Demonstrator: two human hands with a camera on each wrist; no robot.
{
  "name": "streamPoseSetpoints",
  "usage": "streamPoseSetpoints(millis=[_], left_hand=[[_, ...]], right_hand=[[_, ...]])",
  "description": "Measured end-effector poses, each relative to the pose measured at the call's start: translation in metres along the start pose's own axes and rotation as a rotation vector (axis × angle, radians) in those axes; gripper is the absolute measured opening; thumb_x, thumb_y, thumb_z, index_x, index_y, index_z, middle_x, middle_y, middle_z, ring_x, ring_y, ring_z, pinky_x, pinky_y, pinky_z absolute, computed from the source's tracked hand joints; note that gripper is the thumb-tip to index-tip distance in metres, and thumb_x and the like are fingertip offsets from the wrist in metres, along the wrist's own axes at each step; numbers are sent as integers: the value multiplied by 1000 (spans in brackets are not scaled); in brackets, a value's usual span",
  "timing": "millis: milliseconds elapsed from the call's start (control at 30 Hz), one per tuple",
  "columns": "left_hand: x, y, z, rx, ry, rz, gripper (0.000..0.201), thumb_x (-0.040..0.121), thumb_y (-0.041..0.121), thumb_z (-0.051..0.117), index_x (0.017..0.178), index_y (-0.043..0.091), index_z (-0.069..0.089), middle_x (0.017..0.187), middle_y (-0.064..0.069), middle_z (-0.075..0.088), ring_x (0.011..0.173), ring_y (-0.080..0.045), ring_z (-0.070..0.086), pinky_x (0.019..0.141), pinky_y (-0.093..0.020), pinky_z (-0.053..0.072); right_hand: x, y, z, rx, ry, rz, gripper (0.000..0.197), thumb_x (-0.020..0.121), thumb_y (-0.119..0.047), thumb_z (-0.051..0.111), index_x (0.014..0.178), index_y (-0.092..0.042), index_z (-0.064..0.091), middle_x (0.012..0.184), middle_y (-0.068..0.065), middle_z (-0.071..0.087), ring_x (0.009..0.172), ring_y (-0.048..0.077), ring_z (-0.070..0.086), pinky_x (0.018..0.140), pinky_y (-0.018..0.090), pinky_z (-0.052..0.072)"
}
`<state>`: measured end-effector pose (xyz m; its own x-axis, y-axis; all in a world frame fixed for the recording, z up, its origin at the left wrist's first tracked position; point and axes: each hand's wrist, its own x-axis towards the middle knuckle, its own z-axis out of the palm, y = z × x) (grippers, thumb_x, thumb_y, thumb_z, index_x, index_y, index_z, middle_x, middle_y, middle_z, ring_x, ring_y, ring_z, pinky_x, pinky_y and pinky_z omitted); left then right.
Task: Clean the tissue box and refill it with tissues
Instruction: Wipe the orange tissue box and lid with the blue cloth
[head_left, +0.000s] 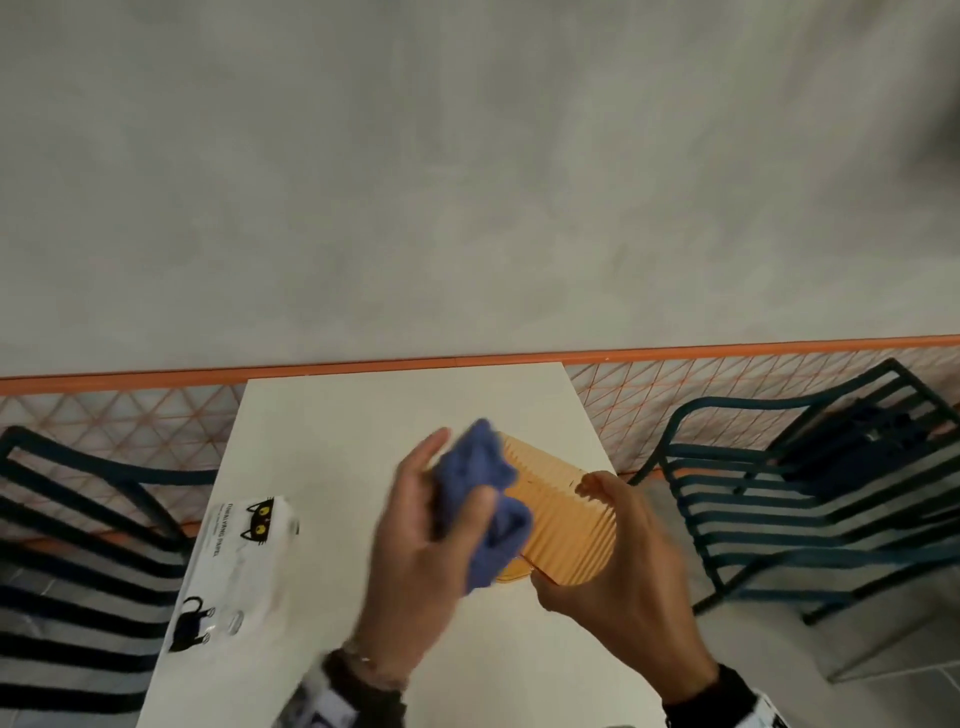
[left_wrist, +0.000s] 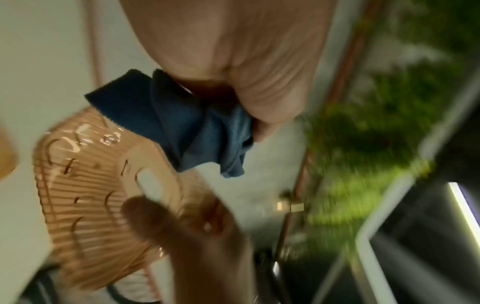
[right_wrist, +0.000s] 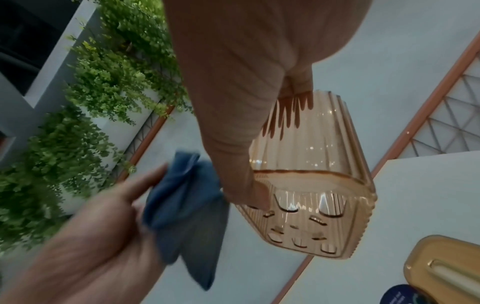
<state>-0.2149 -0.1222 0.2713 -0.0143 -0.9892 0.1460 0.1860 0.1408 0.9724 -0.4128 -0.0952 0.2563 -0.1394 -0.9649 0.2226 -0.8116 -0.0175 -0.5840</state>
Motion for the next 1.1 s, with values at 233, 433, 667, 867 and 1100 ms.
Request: streamPoseSetpoints(millis=[233, 433, 667, 867, 1100], left_hand=[[4, -53, 38, 631, -363, 463, 49, 102, 25, 57, 149, 35, 46, 157, 17, 43, 143, -2, 41, 112, -23, 42], [44, -72, 11, 511, -5, -145, 37, 107, 34, 46, 143, 40, 50, 102, 6, 72, 72, 3, 67, 55, -8, 49], [-20, -50, 43, 503, -383, 379, 47, 105, 34, 49, 152, 36, 43, 157, 17, 43, 144, 0, 39, 109, -21, 45], [38, -79, 2, 526, -8, -158, 39, 106, 31, 48, 142, 45, 49, 100, 11, 70, 71, 5, 64, 56, -6, 48], [-24, -61, 31, 495, -352, 328, 47, 104, 27, 53, 149, 37, 46, 152, 15, 49, 135, 0, 51, 98, -16, 52]], right_hand=[[-4, -11, -5, 160, 2, -156, 85, 60, -65, 82, 132, -37, 47, 115, -30, 55, 98, -8, 59, 80, 4, 47], [-13, 7, -16, -19, -105, -133, 93, 41, -55, 87, 123, -31, 49, 108, -28, 50, 110, -14, 46, 59, 8, 38], [-14, 6, -14, 30, -135, -158, 98, 42, -49, 97, 128, -29, 53, 112, -21, 62, 100, -6, 63, 82, 6, 50], [-14, 10, -3, 32, -136, -123, 93, 39, -54, 87, 122, -31, 50, 109, -28, 51, 107, -12, 48, 65, 9, 40], [-8, 10, -1, 125, -152, -131, 98, 45, -64, 88, 129, -28, 53, 115, -22, 60, 103, -10, 61, 83, 8, 50]])
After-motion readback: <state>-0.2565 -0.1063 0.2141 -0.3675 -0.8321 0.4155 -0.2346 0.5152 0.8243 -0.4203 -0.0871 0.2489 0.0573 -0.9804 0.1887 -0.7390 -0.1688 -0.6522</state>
